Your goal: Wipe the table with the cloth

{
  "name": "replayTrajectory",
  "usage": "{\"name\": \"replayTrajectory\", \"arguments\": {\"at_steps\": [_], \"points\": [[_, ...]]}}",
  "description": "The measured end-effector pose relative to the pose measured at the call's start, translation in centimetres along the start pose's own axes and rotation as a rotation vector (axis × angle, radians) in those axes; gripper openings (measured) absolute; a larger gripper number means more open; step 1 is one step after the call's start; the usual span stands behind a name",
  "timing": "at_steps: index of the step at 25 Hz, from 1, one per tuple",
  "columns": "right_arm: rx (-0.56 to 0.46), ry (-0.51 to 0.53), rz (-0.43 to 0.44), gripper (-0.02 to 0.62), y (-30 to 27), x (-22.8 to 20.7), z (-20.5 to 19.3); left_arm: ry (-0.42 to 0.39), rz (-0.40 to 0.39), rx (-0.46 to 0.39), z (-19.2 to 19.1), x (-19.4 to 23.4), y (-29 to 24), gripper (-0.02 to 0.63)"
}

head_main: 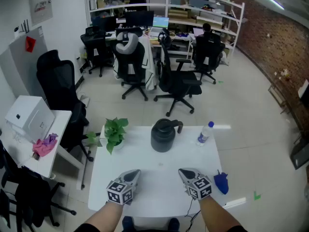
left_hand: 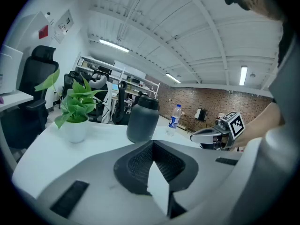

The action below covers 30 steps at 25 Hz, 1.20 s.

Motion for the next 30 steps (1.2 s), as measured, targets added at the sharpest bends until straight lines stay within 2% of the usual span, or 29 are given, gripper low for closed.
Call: {"name": "replayTrajectory", "arguments": {"at_steps": [3, 7, 9, 12, 14, 18, 21, 25, 28, 30], "points": [[0.001, 0.045, -0.004, 0.021, 1.6, -1.4, 0.1, 0.0, 0.009, -0.01, 0.1, -0.1, -0.1, -0.002], [0.052, 0.122, -0.043, 0.14, 5.7, -4.6, -0.5, -0.002, 0.019, -0.013, 0.5, 0.2, 0.1, -0.002], [0.125, 0.164, -0.094, 0.186, 8.8, -6.6, -1.9, -0.003, 0.015, -0.006, 0.4, 0.1, 0.0, -0.002], [0.253, 0.219, -0.148, 0.202, 13.4, -9.2, -4.8, -0.007, 0.009, 0.007, 0.2, -0.2, -0.1, -0.002], [0.331, 0.245, -0.15, 0.24, 15.7, -10.4, -6.8, -0.012, 0.005, 0.014, 0.2, -0.5, -0.2, -0.002], [0.449, 0.29, -0.103, 0.29, 17.2, -11.2, -9.5, -0.021, -0.002, 0.022, 0.3, -0.9, -0.4, -0.002], [0.5, 0.304, -0.097, 0.29, 16.9, -11.7, -10.8, -0.028, 0.0, 0.027, 0.5, -1.1, -0.3, -0.002], [0.541, 0.246, -0.123, 0.29, 16.2, -12.8, -12.1, -0.034, 0.001, 0.029, 0.7, -1.4, -0.2, -0.002], [0.581, 0.226, -0.097, 0.288, 15.9, -13.1, -13.0, -0.039, -0.001, 0.032, 0.6, -1.6, -0.3, -0.002], [0.594, 0.214, -0.081, 0.244, 15.8, -13.2, -13.8, -0.045, -0.002, 0.034, 0.6, -1.7, -0.4, -0.002]]}}
Point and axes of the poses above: the fingertips, and each gripper's own axes: y backward along the fingers, x to its left, z out of its top, the point moved 9 cm from there along y, backward along the fingers, and after that the axes turned 4 degrees about y, right-handed, at the moved point
